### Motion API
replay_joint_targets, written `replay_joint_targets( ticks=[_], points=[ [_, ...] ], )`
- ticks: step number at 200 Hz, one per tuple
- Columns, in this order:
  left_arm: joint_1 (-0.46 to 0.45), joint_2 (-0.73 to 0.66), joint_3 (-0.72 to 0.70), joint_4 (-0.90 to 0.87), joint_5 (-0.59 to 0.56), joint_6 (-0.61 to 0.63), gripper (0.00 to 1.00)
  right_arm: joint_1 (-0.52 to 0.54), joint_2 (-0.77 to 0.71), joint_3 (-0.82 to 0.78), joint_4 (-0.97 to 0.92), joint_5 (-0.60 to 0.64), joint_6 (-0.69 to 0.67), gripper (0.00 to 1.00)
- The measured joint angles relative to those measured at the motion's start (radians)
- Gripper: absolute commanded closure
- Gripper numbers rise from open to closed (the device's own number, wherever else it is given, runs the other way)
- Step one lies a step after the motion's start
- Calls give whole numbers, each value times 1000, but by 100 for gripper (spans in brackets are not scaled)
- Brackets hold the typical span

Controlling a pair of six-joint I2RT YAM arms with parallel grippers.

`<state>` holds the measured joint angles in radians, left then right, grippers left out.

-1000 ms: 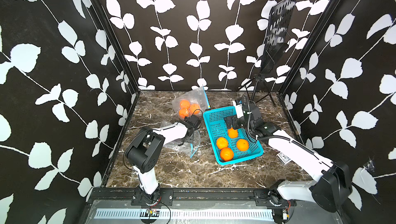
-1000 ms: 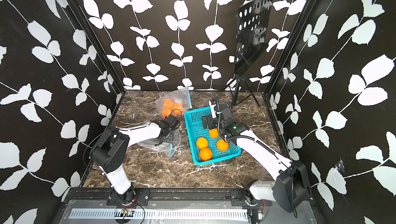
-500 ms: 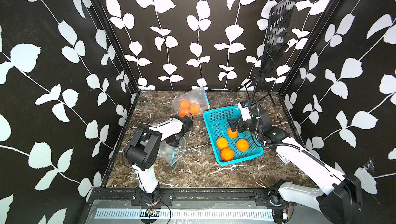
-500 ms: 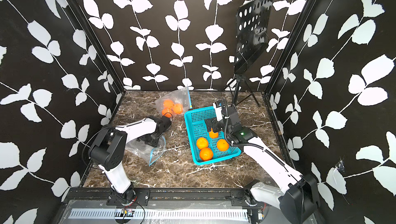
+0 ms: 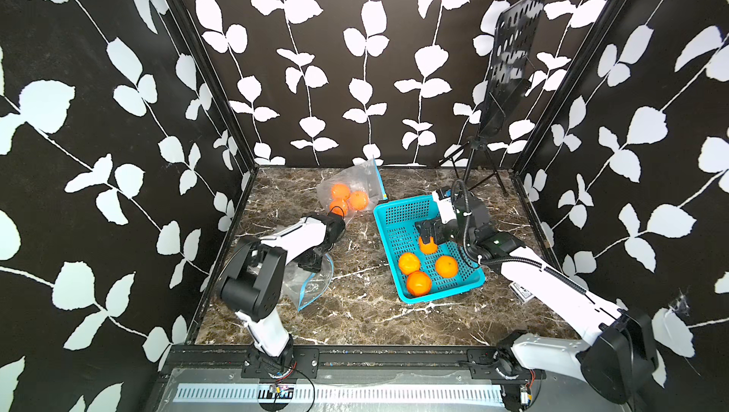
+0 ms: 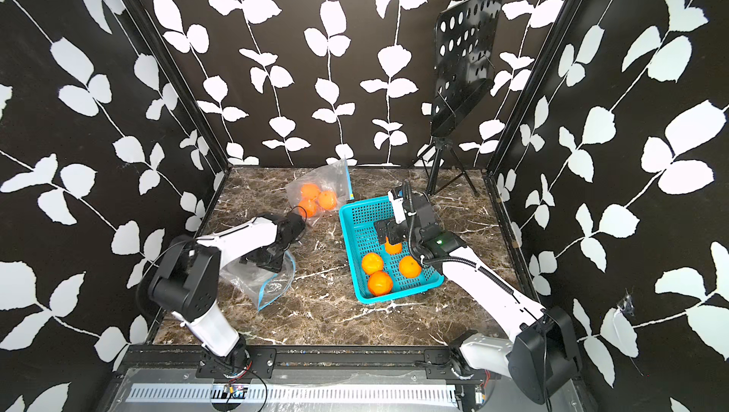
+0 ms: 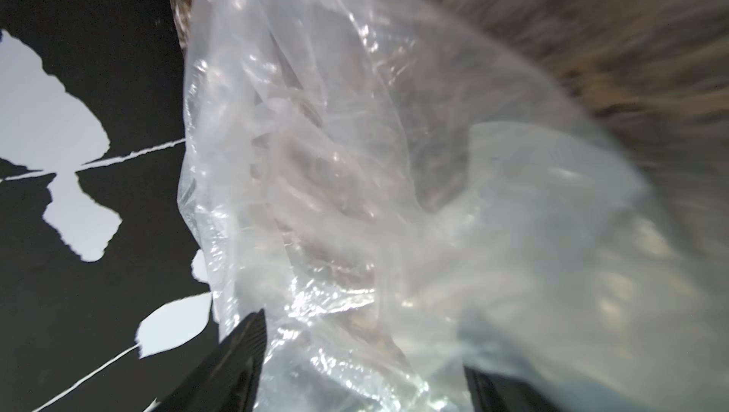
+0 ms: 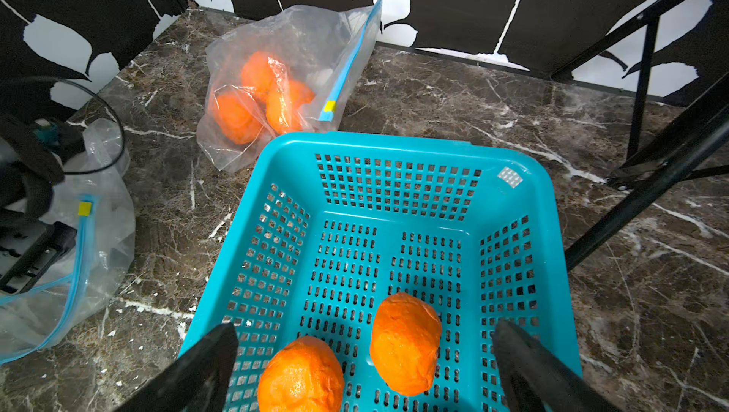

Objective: Open the zip-top bag and take out the orange
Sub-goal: Move the zipper food storage bag to the center of the board, then move the basket to the center of the board.

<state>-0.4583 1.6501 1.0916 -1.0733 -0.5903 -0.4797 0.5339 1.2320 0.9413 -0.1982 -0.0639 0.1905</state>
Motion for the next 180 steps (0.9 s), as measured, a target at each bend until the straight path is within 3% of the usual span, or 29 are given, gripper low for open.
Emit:
replay_joint_targets(
  ticks=[44, 72, 93, 113, 147, 180],
  points=[
    [-24, -100, 194, -6, 39, -3, 8, 0, 45, 0, 153, -73, 0, 1],
    [-30, -123, 314, 27, 39, -5, 7, 0, 287, 171, 203, -137, 12, 4],
    [-34, -190, 258, 225, 176, 13, 8, 0, 488, 354, 221, -183, 27, 14],
    [-39, -237, 116, 520, 393, -32, 10, 0, 663, 565, 187, -202, 45, 22],
    [-79, -62, 118, 798, 573, -101, 10, 0, 900, 899, 78, -219, 65, 20],
    [-83, 102, 132, 929, 607, -135, 14, 3, 1044, 1105, -62, -227, 60, 18]
  ],
)
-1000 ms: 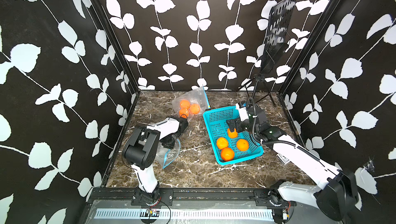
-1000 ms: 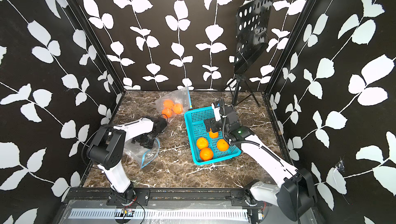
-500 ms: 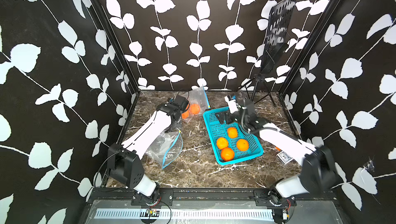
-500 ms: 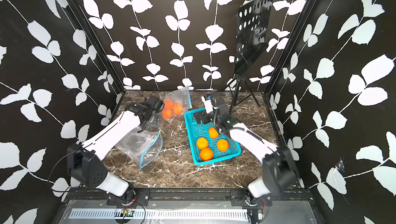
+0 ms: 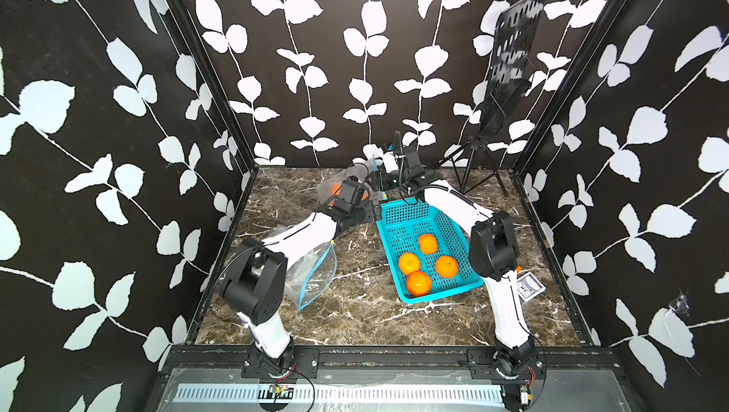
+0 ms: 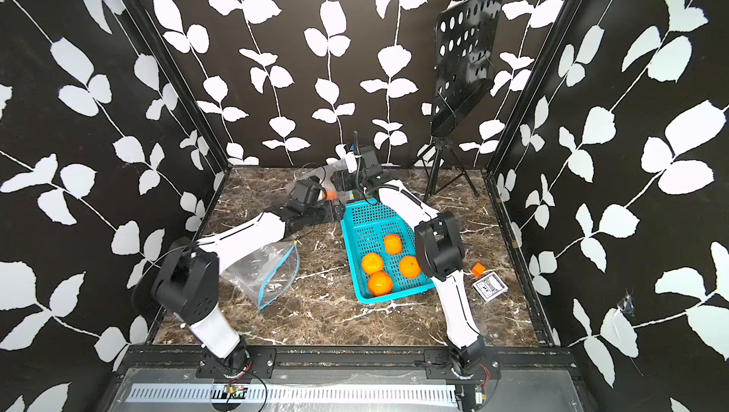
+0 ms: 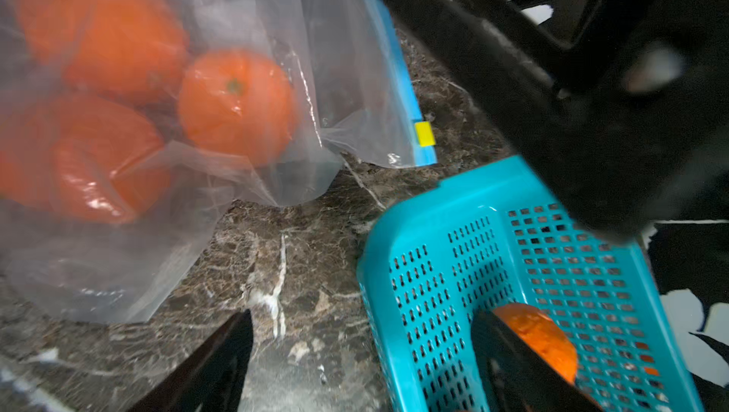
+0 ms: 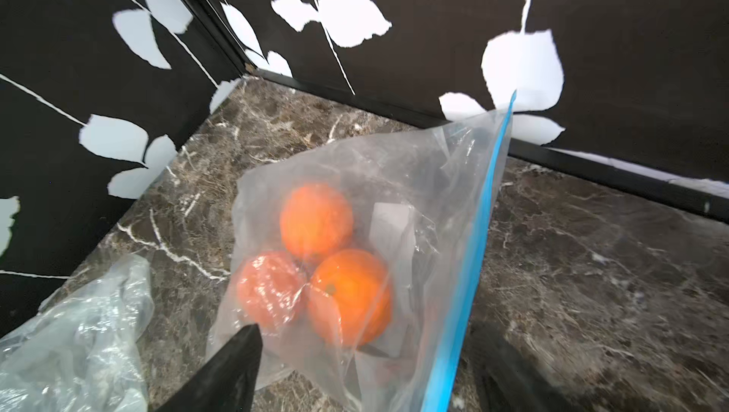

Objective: Open the zip-top bag and take out the orange
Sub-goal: Move the basket to the center of the board.

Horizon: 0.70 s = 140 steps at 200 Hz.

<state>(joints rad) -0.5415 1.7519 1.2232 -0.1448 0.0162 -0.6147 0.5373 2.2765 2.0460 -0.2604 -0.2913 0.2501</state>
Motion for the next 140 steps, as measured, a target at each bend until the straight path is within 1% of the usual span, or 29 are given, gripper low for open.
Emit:
replay_joint_targets(
  ticks=[17, 30, 49, 61, 77, 91, 107, 123, 133, 140],
  points=[
    [25, 58, -2, 40, -5, -13, 16, 2, 27, 23, -45, 5, -6, 17],
    [35, 66, -6, 64, -23, -14, 17, 3, 44, 39, -76, 6, -9, 17],
    [47, 66, -11, 79, -62, -14, 19, 4, 81, 77, -99, -14, -16, 22],
    [60, 66, -29, 109, -57, -14, 20, 5, 102, 92, -104, -38, -19, 29],
    [87, 65, -66, 171, -40, -19, 20, 10, 119, 96, -104, -82, -23, 45],
    [111, 58, -110, 232, -25, -23, 20, 16, 130, 107, -97, -115, -24, 53],
    [130, 37, -172, 288, -19, -35, 18, 29, 132, 119, -101, -138, -20, 66],
    [137, 20, -214, 315, -3, -40, 18, 45, 139, 142, -117, -160, -27, 70],
    [136, 20, -215, 317, 5, -40, 18, 49, 143, 149, -119, -166, -25, 75],
    [130, 23, -209, 315, 13, -39, 19, 54, 143, 149, -122, -169, -27, 77]
  ],
)
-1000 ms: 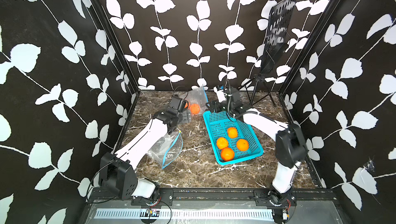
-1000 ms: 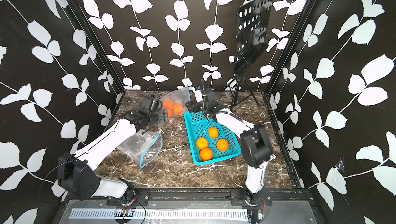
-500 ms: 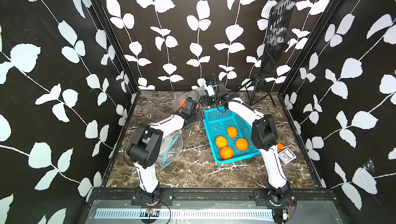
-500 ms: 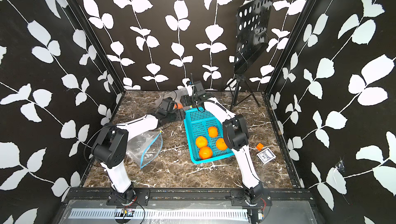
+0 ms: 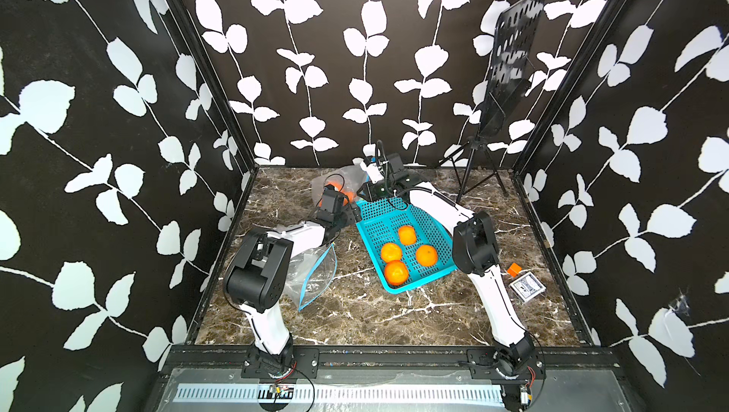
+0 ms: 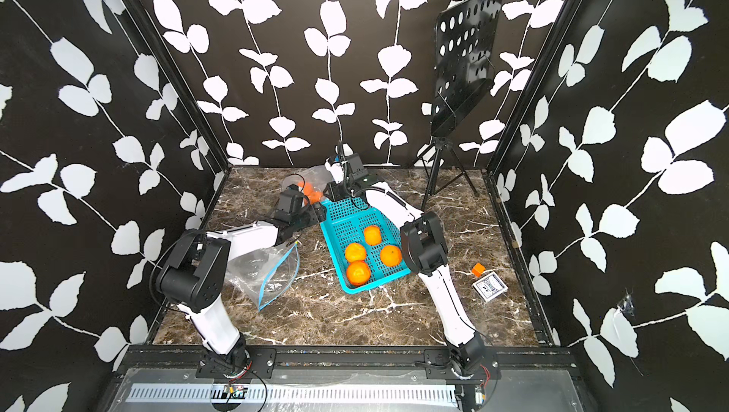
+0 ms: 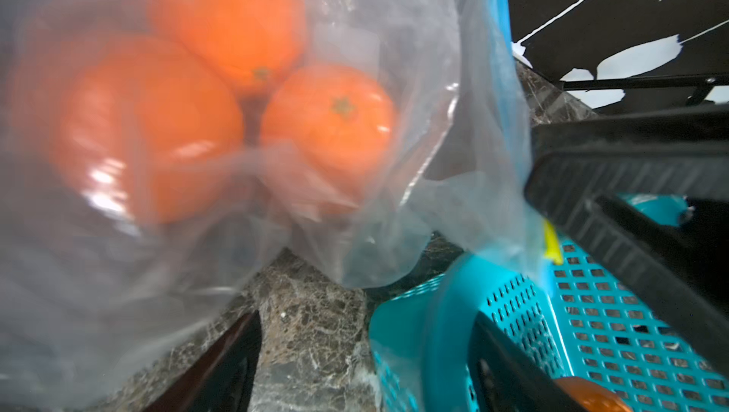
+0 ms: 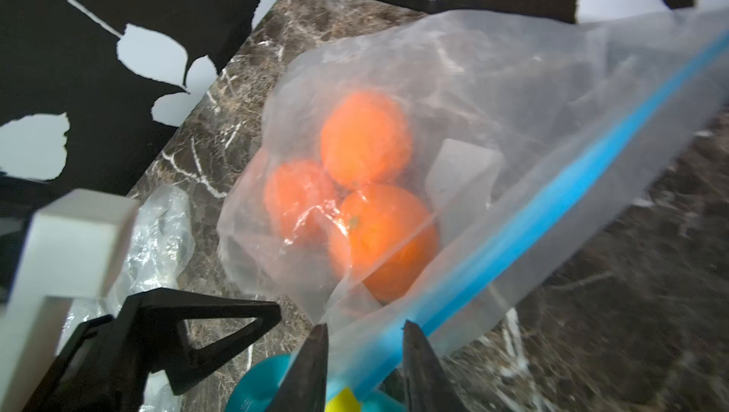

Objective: Open the zip-top bag and take out the orange
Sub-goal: Move the basket to the center of the board.

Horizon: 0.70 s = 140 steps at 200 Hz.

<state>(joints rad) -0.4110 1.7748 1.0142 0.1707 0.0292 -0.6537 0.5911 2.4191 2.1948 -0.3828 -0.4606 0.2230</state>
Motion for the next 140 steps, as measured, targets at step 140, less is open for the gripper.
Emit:
replay_joint_targets(
  ticks=[140],
  points=[
    [-175, 243, 237, 100, 187, -2, 8, -103, -21, -58, -29, 15, -47, 54]
  ],
)
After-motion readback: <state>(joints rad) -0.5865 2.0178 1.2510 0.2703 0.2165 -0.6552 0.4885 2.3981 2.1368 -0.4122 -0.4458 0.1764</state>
